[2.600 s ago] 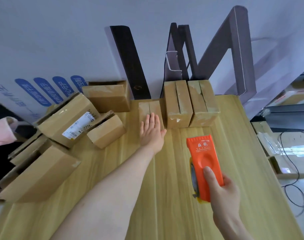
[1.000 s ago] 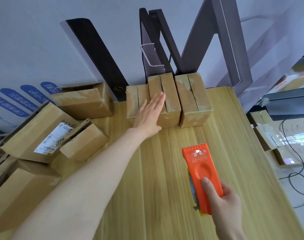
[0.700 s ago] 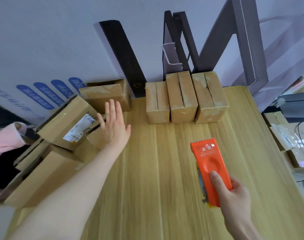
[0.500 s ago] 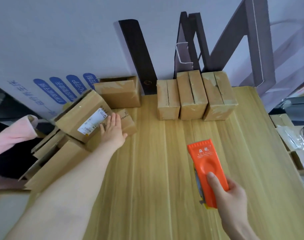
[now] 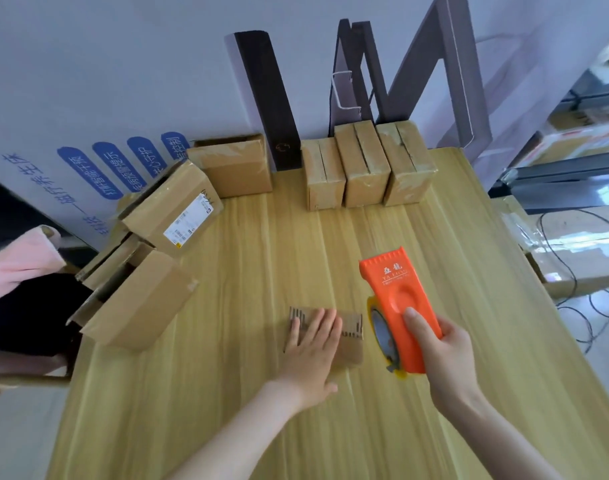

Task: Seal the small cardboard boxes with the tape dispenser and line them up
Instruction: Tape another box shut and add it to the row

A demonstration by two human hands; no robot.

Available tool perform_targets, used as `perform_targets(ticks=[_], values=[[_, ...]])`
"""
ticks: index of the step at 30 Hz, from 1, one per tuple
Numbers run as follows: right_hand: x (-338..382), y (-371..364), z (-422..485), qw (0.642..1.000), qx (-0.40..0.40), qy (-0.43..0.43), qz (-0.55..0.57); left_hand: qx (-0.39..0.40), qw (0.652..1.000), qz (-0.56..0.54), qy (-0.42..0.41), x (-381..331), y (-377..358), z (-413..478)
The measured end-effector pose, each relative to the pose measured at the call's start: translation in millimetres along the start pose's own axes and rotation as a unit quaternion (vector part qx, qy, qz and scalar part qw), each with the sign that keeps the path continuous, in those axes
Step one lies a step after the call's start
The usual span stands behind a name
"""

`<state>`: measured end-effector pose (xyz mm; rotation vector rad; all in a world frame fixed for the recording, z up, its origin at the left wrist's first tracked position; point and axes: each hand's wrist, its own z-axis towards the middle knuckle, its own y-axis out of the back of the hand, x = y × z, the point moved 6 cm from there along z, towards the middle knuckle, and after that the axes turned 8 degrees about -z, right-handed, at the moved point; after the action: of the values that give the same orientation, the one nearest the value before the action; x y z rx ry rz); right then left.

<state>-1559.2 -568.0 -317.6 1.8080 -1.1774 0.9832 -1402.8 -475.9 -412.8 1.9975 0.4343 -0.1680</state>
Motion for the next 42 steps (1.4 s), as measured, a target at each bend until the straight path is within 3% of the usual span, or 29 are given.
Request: perform_targets(ticks=[4,12,13,15,17,20,21,22,25,28,35,42], values=[[-0.2,8.6,-30.5,1.000,-0.011,0.010,-0.005,0.011,0.999,0.005,-0.044,-27.7,-33.3,-33.2],[2.6,18.2,-75.3,1.000,-0.017,0.011,-0.023,-0.013,0.997,-0.006,-0.070,-27.2,-24.1,-29.5],[5.1,19.4,-78.4,0.999,-0.015,0.016,-0.034,-0.010,0.997,-0.029,-0.074,-27.8,-20.1,-29.9],[12.1,22.2,-83.3,0.998,-0.001,0.032,-0.063,-0.023,0.983,-0.174,-0.058,-26.3,1.0,-28.0],[18.7,23.6,-86.4,0.996,0.025,0.041,-0.075,-0.065,0.914,-0.400,0.013,-21.4,35.5,-32.5],[28.3,23.9,-89.1,0.991,0.070,0.060,-0.096,-0.063,0.715,-0.688,0.109,-20.8,75.9,-46.3],[31.9,24.0,-89.5,0.988,0.082,0.071,-0.112,-0.047,0.680,-0.725,0.099,-24.5,87.0,-50.3],[35.2,24.3,-89.4,0.984,0.091,0.081,-0.131,-0.041,0.670,-0.737,0.079,-28.4,99.6,-56.4],[43.2,26.9,-88.6,0.969,0.102,0.121,-0.188,-0.066,0.668,-0.740,0.037,-34.9,125.4,-72.5],[47.5,30.4,-84.0,0.953,0.107,0.157,-0.238,-0.095,0.696,-0.711,0.028,-38.0,135.6,-80.1],[61.7,27.3,-78.1,0.920,0.118,0.211,-0.309,-0.142,0.693,-0.701,0.090,-29.5,140.8,-86.0],[78.1,5.6,-75.4,0.897,0.135,0.197,-0.373,-0.227,0.731,-0.623,0.162,-6.7,149.8,-79.2]])
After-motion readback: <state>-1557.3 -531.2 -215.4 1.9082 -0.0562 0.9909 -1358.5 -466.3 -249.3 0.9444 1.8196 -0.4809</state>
